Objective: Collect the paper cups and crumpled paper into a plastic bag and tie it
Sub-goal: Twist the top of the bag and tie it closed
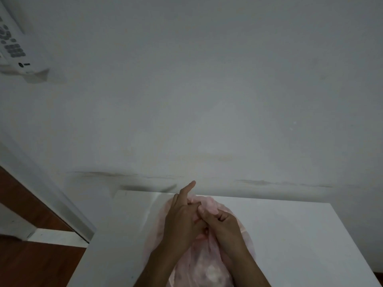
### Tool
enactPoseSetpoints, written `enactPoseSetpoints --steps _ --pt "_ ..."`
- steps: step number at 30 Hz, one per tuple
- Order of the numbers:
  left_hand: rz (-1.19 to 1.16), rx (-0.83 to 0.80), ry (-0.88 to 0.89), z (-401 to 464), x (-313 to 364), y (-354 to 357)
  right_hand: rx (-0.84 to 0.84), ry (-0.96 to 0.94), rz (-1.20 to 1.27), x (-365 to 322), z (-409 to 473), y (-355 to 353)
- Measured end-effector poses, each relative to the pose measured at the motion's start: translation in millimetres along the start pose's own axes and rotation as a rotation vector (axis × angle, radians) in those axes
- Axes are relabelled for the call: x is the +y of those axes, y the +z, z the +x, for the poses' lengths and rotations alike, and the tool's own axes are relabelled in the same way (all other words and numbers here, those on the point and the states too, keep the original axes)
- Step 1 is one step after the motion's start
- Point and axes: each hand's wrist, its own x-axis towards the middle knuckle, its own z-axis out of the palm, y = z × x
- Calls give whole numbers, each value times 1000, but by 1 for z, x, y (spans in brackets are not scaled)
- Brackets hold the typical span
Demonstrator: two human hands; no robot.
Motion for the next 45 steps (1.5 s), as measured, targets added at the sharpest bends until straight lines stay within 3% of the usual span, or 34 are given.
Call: enactPoseSetpoints --steps 6,11,16,18,23,27,30,33,37,41,45 --pt "-120 -89 -121 -1 1 -13 77 -16 -10 -4 4 0" --pt "-121 -298 -205 -4 -14 -23 -27 31 302 -10 2 0" --pt "-405 -406 -379 4 -21 -36 -48 9 259 -3 3 -2" --pt "-499 -370 -434 8 -19 -41 -67 -96 93 -4 0 -3" --pt "-637 -173 -625 20 -6 -44 -76 -512 -704 0 13 -13" --pt "-485 -181 -520 16 -4 -41 15 -670 -1069 17 18 -20" --pt "-404 -268 -430 12 1 -43 192 -726 -1100 22 17 -17" --pt "-219 -289 -345 13 -3 -44 235 -733 -970 22 13 -12" --pt "-317 -335 -277 15 -4 -44 260 -861 -1026 24 11 -12" --pt "-298 -143 -311 17 -11 -37 212 -806 -977 23 15 -17" --pt "-288 93 -487 28 -26 -35 108 -726 -764 11 7 -22"
